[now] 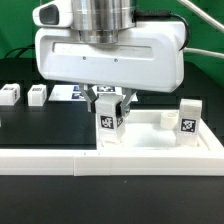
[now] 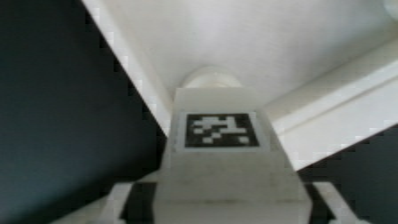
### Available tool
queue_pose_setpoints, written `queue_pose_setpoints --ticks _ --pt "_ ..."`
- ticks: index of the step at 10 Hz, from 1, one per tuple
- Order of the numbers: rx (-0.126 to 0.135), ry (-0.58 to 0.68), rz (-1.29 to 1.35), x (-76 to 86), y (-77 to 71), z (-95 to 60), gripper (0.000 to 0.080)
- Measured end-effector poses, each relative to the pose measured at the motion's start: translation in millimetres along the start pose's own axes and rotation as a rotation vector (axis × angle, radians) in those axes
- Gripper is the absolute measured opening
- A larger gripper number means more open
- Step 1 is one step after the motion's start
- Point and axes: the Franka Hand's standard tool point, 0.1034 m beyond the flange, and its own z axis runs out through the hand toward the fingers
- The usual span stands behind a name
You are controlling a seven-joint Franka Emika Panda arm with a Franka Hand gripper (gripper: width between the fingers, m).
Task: Assemble square table
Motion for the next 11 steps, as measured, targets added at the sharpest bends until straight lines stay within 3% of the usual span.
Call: queue_pose_setpoints --ticks 3,6,8,10,11 --pt "-0.023 0.042 0.393 -4.2 0.3 0.0 0.0290" --pt "0.023 0.055 0.734 -6.3 6.2 0.8 0.0291" --pt "0.098 0.073 0.980 -11.4 10.6 1.1 0.0292" --pt "0.093 0.072 0.944 -12.0 9.8 1.7 0.0294" --pt "0.091 0.074 0.897 -12.3 9.1 1.3 0.0535"
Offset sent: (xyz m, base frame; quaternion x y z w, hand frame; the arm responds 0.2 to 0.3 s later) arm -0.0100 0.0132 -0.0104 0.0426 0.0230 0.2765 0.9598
